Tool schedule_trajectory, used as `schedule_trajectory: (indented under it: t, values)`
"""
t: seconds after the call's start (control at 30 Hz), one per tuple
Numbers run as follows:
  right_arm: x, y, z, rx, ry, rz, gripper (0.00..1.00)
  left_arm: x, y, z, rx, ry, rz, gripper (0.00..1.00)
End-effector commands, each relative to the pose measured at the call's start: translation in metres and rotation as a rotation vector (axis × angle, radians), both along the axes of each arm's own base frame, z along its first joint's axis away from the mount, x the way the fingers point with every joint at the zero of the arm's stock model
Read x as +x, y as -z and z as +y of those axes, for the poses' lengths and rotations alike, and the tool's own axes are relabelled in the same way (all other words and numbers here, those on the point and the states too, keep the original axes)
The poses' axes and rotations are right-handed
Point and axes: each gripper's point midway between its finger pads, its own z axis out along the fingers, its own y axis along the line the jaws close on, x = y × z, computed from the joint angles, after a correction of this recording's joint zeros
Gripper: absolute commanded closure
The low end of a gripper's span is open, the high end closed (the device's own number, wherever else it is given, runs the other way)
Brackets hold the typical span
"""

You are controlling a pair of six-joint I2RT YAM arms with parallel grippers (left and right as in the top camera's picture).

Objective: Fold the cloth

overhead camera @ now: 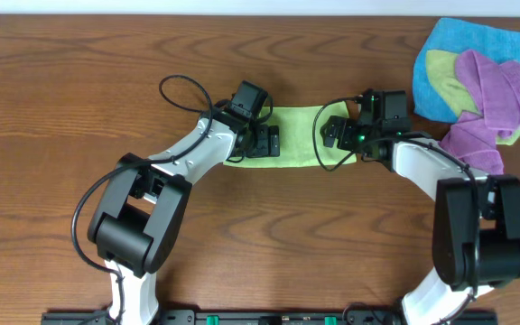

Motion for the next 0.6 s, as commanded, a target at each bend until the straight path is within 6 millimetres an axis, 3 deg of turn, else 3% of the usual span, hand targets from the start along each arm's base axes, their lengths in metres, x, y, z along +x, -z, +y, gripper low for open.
schedule_trajectory:
  t: [0.0,0.13,0.2,0.27,0.37,0.5,0.57]
  values:
    - [-0.003,0.013,-0.001,-0.021,-0.035,0.015,0.01,-0.012,0.009,0.004,0.006,0.003,0.049,0.05]
    - [-0.012,0.026,0.009,0.03,-0.055,0.068,0.18,-0.012,0.009,0.004,0.006,0.003,0.049,0.05]
    - [-0.015,0.033,0.013,0.046,-0.033,0.102,0.32,-0.012,0.009,0.004,0.006,0.003,0.049,0.05]
    - [-0.018,0.038,0.016,0.044,-0.04,0.114,0.35,-0.012,0.009,0.004,0.006,0.002,0.049,0.05]
    - [-0.019,0.041,0.019,0.03,-0.045,0.12,0.52,-0.012,0.009,0.004,0.006,0.003,0.049,0.05]
    - [-0.02,0.043,0.019,0.03,-0.046,0.124,0.51,-0.012,0.009,0.004,0.006,0.003,0.049,0.05]
    - [-0.02,0.043,0.019,0.03,-0.046,0.125,0.56,-0.012,0.009,0.004,0.006,0.002,0.049,0.05]
